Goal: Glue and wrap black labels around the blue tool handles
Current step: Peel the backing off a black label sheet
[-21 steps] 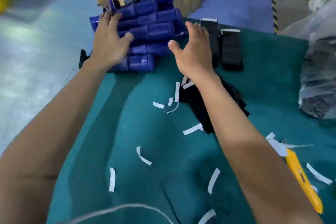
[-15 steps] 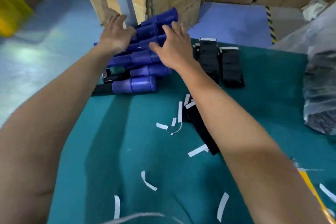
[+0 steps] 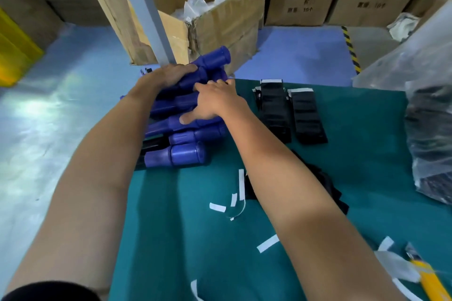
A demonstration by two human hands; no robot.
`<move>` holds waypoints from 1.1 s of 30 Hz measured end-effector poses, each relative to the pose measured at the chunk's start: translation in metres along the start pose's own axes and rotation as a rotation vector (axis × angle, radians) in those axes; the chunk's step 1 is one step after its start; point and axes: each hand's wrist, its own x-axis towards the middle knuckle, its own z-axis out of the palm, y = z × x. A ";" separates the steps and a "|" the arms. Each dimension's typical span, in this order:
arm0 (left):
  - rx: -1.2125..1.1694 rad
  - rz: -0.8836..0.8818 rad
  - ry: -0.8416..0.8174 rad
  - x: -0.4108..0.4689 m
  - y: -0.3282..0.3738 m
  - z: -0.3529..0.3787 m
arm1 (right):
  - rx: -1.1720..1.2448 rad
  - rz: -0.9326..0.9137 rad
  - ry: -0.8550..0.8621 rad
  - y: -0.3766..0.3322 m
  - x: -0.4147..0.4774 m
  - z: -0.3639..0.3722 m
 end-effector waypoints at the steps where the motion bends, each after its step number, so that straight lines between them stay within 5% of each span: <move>1: -0.050 -0.020 -0.047 0.003 -0.004 -0.002 | 0.037 0.008 -0.043 -0.003 -0.006 -0.001; 5: -0.087 -0.058 -0.019 -0.029 0.000 0.003 | 0.175 0.015 -0.129 -0.015 -0.044 0.009; 16: 0.200 0.213 0.125 -0.119 -0.022 0.063 | 0.033 -0.048 0.147 -0.071 -0.154 0.069; 23: 0.110 0.316 0.478 -0.156 -0.033 0.068 | 0.007 -0.047 0.406 -0.067 -0.161 0.083; 33: 0.108 0.320 0.415 -0.206 -0.102 0.072 | 0.255 -0.045 0.436 -0.037 -0.165 0.072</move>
